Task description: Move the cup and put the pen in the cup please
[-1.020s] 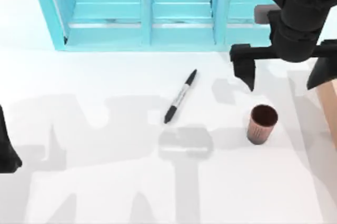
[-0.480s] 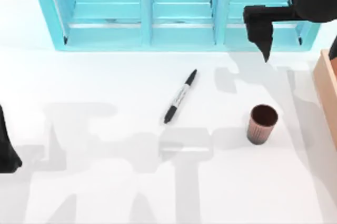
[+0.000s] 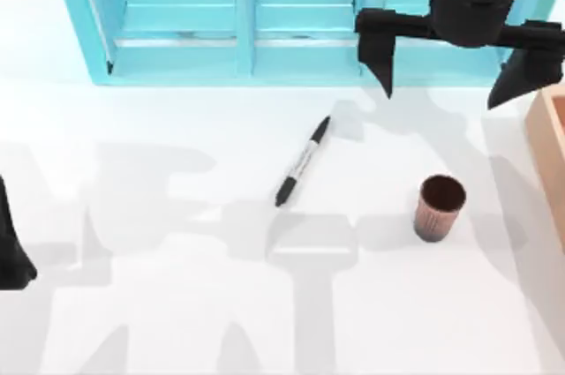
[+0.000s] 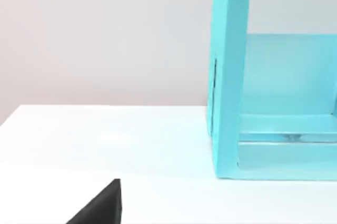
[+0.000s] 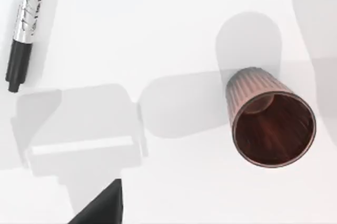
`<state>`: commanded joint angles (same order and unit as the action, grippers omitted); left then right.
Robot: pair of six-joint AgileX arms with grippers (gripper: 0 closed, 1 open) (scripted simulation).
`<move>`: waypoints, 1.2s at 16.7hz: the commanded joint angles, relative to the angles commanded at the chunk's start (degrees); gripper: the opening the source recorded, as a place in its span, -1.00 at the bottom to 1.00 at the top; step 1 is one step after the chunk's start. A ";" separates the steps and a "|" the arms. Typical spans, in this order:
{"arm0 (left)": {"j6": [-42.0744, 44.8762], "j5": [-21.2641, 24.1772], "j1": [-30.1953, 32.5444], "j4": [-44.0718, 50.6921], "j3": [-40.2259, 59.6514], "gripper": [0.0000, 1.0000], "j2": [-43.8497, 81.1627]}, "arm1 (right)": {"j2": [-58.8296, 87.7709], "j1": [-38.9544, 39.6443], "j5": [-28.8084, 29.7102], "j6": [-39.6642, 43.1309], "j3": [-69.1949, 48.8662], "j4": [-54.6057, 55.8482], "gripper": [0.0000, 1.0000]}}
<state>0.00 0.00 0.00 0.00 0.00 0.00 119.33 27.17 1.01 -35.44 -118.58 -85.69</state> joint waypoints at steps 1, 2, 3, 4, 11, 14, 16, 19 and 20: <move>0.00 0.00 0.00 0.00 0.00 1.00 0.00 | 2.26 0.77 -0.90 -3.39 -0.47 2.44 1.00; 0.00 0.00 0.00 0.00 0.00 1.00 0.00 | 4.63 1.57 -1.88 -7.06 -0.91 5.03 1.00; 0.00 0.00 0.00 0.00 0.00 1.00 0.00 | 7.00 2.38 -2.87 -10.83 -1.32 7.74 1.00; 0.00 0.00 0.00 0.00 0.00 1.00 0.00 | 9.27 3.16 -3.82 -14.46 -1.71 10.49 1.00; 0.00 0.00 0.00 0.00 0.00 1.00 0.00 | 16.75 5.83 -6.98 -25.28 -2.81 20.37 1.00; 0.00 0.00 0.00 0.00 0.00 1.00 0.00 | 16.74 5.55 -6.90 -25.20 -2.59 20.44 1.00; 0.00 0.00 0.00 0.00 0.00 1.00 0.00 | 17.90 5.82 -6.94 -25.32 -1.93 22.37 1.00; 0.00 0.00 0.00 0.00 0.00 1.00 0.00 | 21.10 6.36 -6.84 -25.84 -0.05 27.55 1.00; 0.00 0.00 0.00 0.00 0.00 1.00 0.00 | 22.30 6.54 -6.78 -26.04 0.68 29.50 1.00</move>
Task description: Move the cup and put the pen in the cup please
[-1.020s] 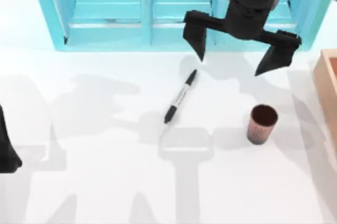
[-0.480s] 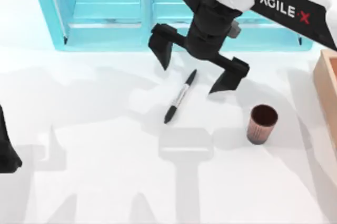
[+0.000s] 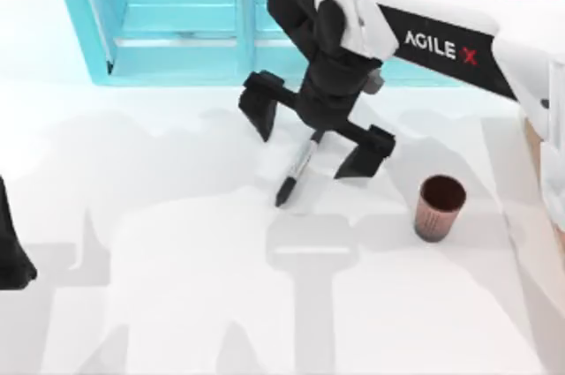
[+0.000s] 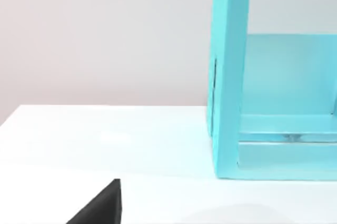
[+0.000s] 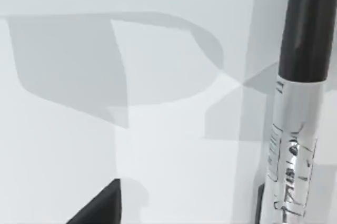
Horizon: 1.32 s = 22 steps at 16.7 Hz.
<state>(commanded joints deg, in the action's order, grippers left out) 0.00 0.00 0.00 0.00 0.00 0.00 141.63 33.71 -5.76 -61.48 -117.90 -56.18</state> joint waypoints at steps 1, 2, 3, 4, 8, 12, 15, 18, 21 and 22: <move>0.00 0.00 0.00 0.00 0.00 1.00 0.00 | 1.16 0.18 0.05 -0.19 0.71 1.91 1.00; 0.00 0.00 0.00 0.00 0.00 1.00 0.00 | 2.20 0.35 0.09 -0.35 1.35 3.63 1.00; 0.00 0.00 0.00 0.00 0.00 1.00 0.00 | 3.04 0.48 0.12 -0.49 1.86 4.99 1.00; 0.00 0.00 0.00 0.00 0.00 1.00 0.00 | 3.54 0.56 0.15 -0.57 2.16 5.76 1.00; 0.00 0.00 0.00 0.00 0.00 1.00 0.00 | 3.66 0.58 0.15 -0.59 2.24 5.95 1.00; 0.00 0.00 0.00 0.00 0.00 1.00 0.00 | 3.66 0.58 0.15 -0.59 2.24 5.95 0.40; 0.00 0.00 0.00 0.00 0.00 1.00 0.00 | 3.66 0.58 0.15 -0.59 2.24 5.95 -0.06; 0.00 0.00 0.00 0.00 0.00 1.00 0.00 | 3.66 0.58 0.15 -0.59 2.24 5.95 -0.51; 0.00 0.00 0.00 0.00 0.00 1.00 0.00 | 3.66 0.58 0.15 -0.59 2.24 5.95 -0.96; 0.00 0.00 0.00 0.00 0.00 1.00 0.00 | 3.66 0.58 0.15 -0.59 2.24 5.95 -1.00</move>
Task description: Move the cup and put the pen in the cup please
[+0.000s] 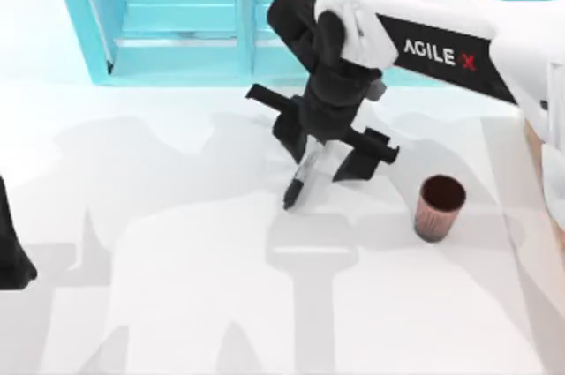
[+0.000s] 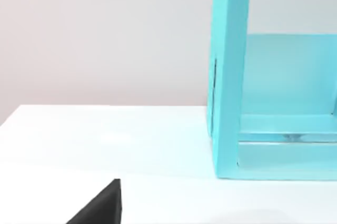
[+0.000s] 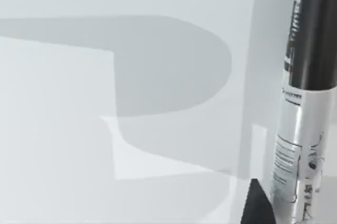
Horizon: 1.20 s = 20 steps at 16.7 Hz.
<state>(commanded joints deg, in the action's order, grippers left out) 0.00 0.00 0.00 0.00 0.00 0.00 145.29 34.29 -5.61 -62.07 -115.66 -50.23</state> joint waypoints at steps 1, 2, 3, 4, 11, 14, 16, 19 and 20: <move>0.00 0.00 0.00 0.00 0.00 1.00 0.00 | 0.00 0.00 0.00 0.00 0.00 0.00 -1.00; 0.00 0.00 0.00 0.00 0.00 1.00 0.00 | 0.00 0.00 0.00 0.00 0.00 0.00 -1.00; 0.00 0.00 0.00 0.00 0.00 1.00 0.00 | 0.00 0.00 0.00 0.00 0.00 0.00 -1.00; 0.00 0.00 0.00 0.00 0.00 1.00 0.00 | 0.00 0.00 0.00 0.00 0.00 0.00 -1.00; 0.00 0.00 0.00 0.00 0.00 1.00 0.00 | -6.96 0.36 2.47 1.21 2.90 -4.98 -1.00; 0.00 0.00 0.00 0.00 0.00 1.00 0.00 | -13.21 2.09 2.89 -0.63 7.40 -6.91 -1.00; 0.00 0.00 0.00 0.00 0.00 1.00 0.00 | -17.31 3.26 3.03 -1.84 9.33 -8.05 -1.00; 0.00 0.00 0.00 0.00 0.00 1.00 0.00 | -24.42 5.11 3.14 -3.51 13.15 -9.30 -1.00; 0.00 0.00 0.00 0.00 0.00 1.00 0.00 | -26.24 6.00 3.16 -4.16 14.45 -9.90 -1.00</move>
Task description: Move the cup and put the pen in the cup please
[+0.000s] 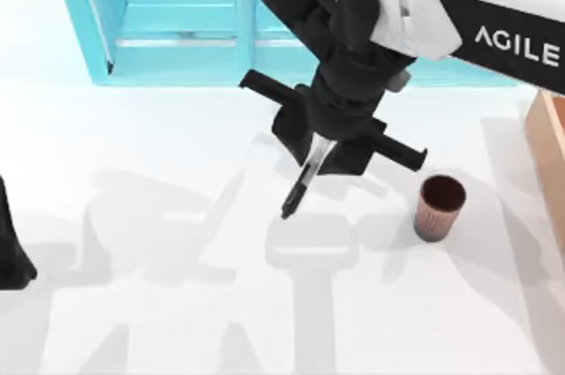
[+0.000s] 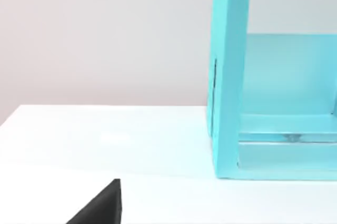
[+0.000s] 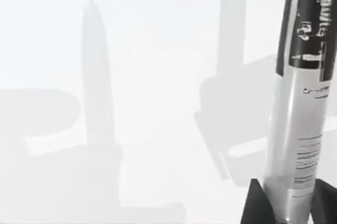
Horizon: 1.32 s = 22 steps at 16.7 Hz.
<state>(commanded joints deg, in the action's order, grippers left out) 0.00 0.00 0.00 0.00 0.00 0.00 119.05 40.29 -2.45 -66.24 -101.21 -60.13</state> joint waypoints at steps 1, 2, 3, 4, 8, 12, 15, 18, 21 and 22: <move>0.00 0.00 0.00 0.00 0.00 1.00 0.00 | -1.24 0.76 0.01 -0.64 1.33 -0.78 -1.00; 0.00 0.00 0.00 0.00 0.00 1.00 0.00 | -1.91 1.33 0.00 -1.26 2.19 -1.53 -1.00; 0.00 0.00 0.00 0.00 0.00 1.00 0.00 | -2.07 1.54 -0.02 -1.50 2.46 -1.79 -1.00; 0.00 0.00 0.00 0.00 0.00 1.00 0.00 | -2.07 1.54 -0.02 -1.50 2.46 -1.79 -1.00; 0.00 0.00 0.00 0.00 0.00 1.00 0.00 | -2.02 1.39 0.37 -1.05 2.60 -1.08 -1.00; 0.00 0.00 0.00 0.00 0.00 1.00 0.00 | -4.14 3.16 6.36 4.49 7.63 7.01 -1.00; 0.00 0.00 0.00 0.00 0.00 1.00 0.00 | -6.91 5.26 14.51 11.69 14.62 18.08 -1.00; 0.00 0.00 0.00 0.00 0.00 1.00 0.00 | -10.42 7.78 24.79 20.60 23.51 32.15 -1.00; 0.00 0.00 0.00 0.00 0.00 1.00 0.00 | -14.39 10.58 36.11 30.38 33.31 48.06 -1.00; 0.00 0.00 0.00 0.00 0.00 1.00 0.00 | -15.79 11.55 39.95 33.70 36.63 53.62 -1.00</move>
<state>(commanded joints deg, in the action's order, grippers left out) 0.00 0.00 0.00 0.00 0.00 0.00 103.27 51.84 37.50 -32.54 -64.59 -6.51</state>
